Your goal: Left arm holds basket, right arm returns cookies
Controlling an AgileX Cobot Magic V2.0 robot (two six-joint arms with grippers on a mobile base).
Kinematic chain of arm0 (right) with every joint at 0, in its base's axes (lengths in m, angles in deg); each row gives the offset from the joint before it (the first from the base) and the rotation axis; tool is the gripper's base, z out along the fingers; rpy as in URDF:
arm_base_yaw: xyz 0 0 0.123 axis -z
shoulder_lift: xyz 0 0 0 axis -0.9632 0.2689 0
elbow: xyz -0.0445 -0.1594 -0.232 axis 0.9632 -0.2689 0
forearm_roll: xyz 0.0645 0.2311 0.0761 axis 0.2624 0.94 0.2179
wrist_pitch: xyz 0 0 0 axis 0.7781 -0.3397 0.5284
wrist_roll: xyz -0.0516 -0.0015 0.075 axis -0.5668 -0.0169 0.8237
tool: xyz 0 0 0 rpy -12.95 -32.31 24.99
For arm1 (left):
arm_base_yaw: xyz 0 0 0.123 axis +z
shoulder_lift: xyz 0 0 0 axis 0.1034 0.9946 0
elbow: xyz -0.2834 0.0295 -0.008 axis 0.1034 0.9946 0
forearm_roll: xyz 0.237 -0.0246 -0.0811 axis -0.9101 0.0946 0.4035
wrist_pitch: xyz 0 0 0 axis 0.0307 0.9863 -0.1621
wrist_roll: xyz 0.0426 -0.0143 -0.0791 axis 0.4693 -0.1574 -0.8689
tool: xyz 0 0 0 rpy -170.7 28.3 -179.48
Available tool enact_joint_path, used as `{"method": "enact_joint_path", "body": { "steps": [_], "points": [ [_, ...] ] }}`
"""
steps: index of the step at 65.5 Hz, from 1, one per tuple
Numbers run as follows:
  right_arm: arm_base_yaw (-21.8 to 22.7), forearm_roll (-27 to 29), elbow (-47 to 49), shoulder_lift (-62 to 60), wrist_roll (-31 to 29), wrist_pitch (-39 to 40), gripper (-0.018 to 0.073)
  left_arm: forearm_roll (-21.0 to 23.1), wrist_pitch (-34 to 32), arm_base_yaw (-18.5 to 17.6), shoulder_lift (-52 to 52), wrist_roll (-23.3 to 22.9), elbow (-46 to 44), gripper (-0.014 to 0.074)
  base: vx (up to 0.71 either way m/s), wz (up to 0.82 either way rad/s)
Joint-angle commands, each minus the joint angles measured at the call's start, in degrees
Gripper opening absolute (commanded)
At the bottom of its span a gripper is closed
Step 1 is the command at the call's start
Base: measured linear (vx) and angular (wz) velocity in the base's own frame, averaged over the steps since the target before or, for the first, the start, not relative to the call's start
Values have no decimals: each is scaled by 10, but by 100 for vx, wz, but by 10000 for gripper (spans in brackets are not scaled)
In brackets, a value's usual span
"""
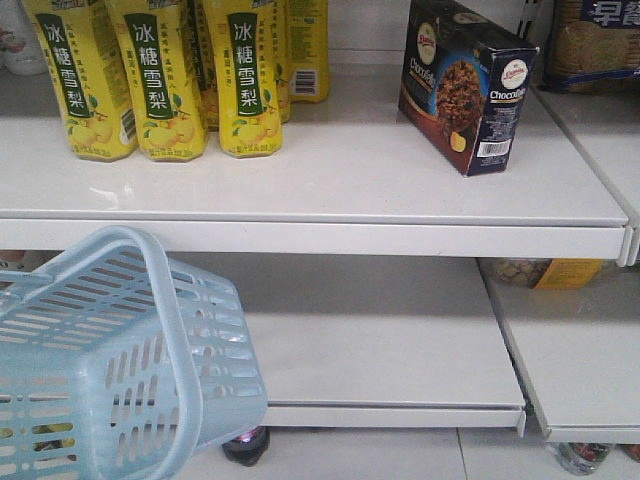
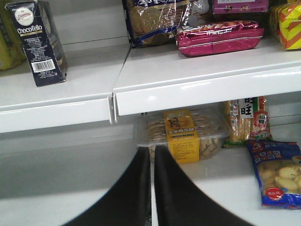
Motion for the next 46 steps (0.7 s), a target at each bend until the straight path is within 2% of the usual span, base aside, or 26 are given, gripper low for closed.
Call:
{"method": "enact_joint_path", "body": {
  "steps": [1, 5, 11, 19, 20, 24, 26, 29, 33, 34, 39, 46],
  "points": [
    [4, -16, 13, 10, -5, 36, -3, -8, 25, 6, -3, 37, -12, 0, 0, 0],
    [4, -16, 13, 10, -5, 36, -3, 7, 25, 6, -3, 97, -12, 0, 0, 0],
    [4, -16, 13, 10, -5, 36, -3, 75, 27, 6, -3, 221, -12, 0, 0, 0],
    [4, -16, 13, 10, -5, 36, -3, 195, 32, 6, -3, 466, -12, 0, 0, 0],
    [4, -16, 13, 10, -5, 36, -3, 207, 32, 6, -3, 478, -12, 0, 0, 0],
    [4, -16, 13, 10, -5, 36, -3, 266, 34, 6, -3, 613, -12, 0, 0, 0],
    [4, -16, 13, 10, -5, 36, -3, 289, 35, 6, -3, 667, -12, 0, 0, 0],
    [4, -16, 13, 10, -5, 36, -3, 326, 35, 6, -3, 777, -12, 0, 0, 0],
    [4, -16, 13, 10, -5, 36, -3, 374, 37, 6, -3, 887, -12, 0, 0, 0],
    [4, -16, 13, 10, -5, 36, -3, 388, 39, 6, -3, 928, -12, 0, 0, 0],
    [4, -16, 13, 10, -5, 36, -3, 435, 45, 6, -3, 1077, -12, 0, 0, 0],
    [4, -16, 13, 10, -5, 36, -3, 465, 52, 6, -3, 1208, -12, 0, 0, 0]
  ]
}}
